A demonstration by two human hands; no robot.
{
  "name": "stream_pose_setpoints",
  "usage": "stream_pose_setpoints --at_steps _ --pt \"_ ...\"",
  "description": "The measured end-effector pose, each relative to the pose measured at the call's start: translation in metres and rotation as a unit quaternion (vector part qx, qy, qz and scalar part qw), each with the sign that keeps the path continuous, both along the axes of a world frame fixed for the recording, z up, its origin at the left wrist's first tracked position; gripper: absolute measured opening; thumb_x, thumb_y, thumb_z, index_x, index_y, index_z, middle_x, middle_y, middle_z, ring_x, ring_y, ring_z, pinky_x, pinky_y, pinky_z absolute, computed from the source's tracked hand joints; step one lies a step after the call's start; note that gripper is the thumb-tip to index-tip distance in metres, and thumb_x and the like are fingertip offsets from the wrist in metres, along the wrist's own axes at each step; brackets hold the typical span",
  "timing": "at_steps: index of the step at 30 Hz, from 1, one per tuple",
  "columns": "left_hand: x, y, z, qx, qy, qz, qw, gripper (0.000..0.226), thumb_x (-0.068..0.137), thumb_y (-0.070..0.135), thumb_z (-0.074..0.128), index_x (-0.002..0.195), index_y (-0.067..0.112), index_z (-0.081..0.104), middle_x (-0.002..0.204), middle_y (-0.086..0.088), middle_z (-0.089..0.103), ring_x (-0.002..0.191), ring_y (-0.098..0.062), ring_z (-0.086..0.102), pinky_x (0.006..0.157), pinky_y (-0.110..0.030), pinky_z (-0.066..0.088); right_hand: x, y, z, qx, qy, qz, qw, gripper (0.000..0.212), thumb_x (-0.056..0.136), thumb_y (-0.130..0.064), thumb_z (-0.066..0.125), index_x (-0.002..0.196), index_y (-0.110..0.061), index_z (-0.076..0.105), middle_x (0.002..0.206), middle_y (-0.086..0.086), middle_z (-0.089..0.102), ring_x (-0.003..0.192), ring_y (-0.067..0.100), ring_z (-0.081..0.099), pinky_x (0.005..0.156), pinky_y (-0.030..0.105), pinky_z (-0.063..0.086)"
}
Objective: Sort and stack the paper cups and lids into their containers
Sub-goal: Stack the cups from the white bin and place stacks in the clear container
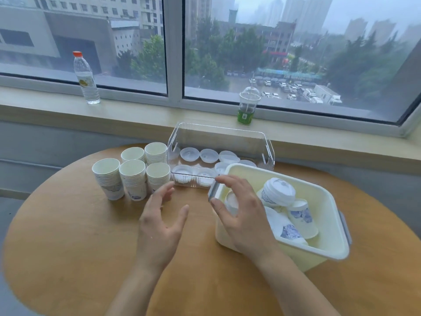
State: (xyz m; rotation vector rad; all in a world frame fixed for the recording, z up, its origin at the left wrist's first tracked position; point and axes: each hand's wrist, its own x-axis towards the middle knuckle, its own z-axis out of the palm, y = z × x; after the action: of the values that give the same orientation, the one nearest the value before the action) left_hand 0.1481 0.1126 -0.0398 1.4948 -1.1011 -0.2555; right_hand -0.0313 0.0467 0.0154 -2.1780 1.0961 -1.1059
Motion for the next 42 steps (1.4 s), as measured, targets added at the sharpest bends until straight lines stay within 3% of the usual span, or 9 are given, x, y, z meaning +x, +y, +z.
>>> stream_pose_setpoints --at_steps 4,9,15,20,26,33,38,42 --pt "-0.037 0.002 -0.001 0.019 0.017 -0.057 0.998 0.054 0.092 0.018 0.08 0.139 0.032 0.059 0.121 0.017 0.069 0.117 -0.007 0.065 0.097 -0.028 0.051 -0.03 -0.008 -0.003 -0.005 0.038 -0.032 0.999 0.044 0.092 -0.028 0.077 0.133 -0.032 0.063 0.133 -0.018 0.057 0.129 0.001 0.052 0.109 0.029 0.044" --pt "-0.062 0.005 0.004 0.03 0.033 -0.091 0.995 0.052 0.093 0.015 0.079 0.133 0.041 0.06 0.114 0.02 0.072 0.11 -0.006 0.069 0.091 -0.016 0.052 -0.049 -0.01 0.001 0.01 0.043 -0.023 0.999 0.048 0.091 -0.024 0.078 0.135 -0.034 0.062 0.134 -0.02 0.057 0.129 0.001 0.05 0.112 0.031 0.042" --pt "-0.073 0.005 0.006 0.043 0.033 -0.094 0.994 0.049 0.094 0.017 0.078 0.135 0.035 0.06 0.122 0.011 0.072 0.106 -0.008 0.072 0.086 -0.019 0.054 -0.083 -0.014 0.003 0.039 0.057 -0.02 0.997 0.046 0.094 -0.022 0.072 0.135 -0.039 0.061 0.131 -0.024 0.059 0.128 -0.001 0.048 0.112 0.025 0.037" --pt "-0.083 0.01 0.008 0.041 0.046 -0.078 0.995 0.045 0.091 0.018 0.081 0.127 0.038 0.063 0.11 0.005 0.073 0.1 -0.01 0.071 0.083 -0.02 0.055 -0.11 -0.02 0.003 0.1 0.083 -0.011 0.992 0.042 0.094 -0.024 0.073 0.133 -0.037 0.062 0.133 -0.021 0.058 0.131 0.001 0.05 0.115 0.032 0.041" --pt "-0.099 0.024 0.004 0.038 0.042 -0.082 0.995 0.043 0.09 0.019 0.081 0.123 0.04 0.064 0.103 0.017 0.07 0.099 -0.013 0.071 0.085 -0.029 0.057 -0.139 -0.022 0.006 0.198 0.135 -0.01 0.971 0.043 0.092 -0.037 0.078 0.132 -0.039 0.062 0.131 -0.018 0.063 0.125 0.002 0.056 0.109 0.026 0.042" --pt "-0.104 0.031 0.006 0.03 0.016 -0.083 0.996 0.04 0.089 0.018 0.082 0.119 0.039 0.066 0.105 0.019 0.069 0.095 -0.012 0.071 0.083 -0.037 0.057 -0.147 -0.022 0.005 0.204 0.156 -0.002 0.966 0.045 0.092 -0.043 0.077 0.134 -0.044 0.06 0.132 -0.021 0.062 0.128 0.005 0.056 0.11 0.03 0.042" --pt "-0.099 0.031 0.011 0.02 -0.071 -0.065 0.995 0.039 0.089 0.02 0.082 0.122 0.034 0.066 0.109 0.022 0.067 0.107 -0.01 0.066 0.088 -0.019 0.048 -0.146 -0.017 0.012 0.186 0.121 0.018 0.975 0.047 0.096 -0.044 0.071 0.14 -0.045 0.054 0.133 -0.017 0.06 0.129 -0.002 0.051 0.101 0.02 0.036" --pt "-0.101 0.025 0.022 -0.003 -0.103 -0.069 0.992 0.039 0.092 0.041 0.071 0.129 0.028 0.066 0.116 0.021 0.066 0.115 -0.008 0.062 0.096 -0.012 0.042 -0.141 -0.013 0.018 0.16 -0.008 0.024 0.987 0.043 0.095 -0.047 0.07 0.135 -0.045 0.057 0.129 -0.02 0.064 0.128 -0.009 0.051 0.102 0.019 0.039"
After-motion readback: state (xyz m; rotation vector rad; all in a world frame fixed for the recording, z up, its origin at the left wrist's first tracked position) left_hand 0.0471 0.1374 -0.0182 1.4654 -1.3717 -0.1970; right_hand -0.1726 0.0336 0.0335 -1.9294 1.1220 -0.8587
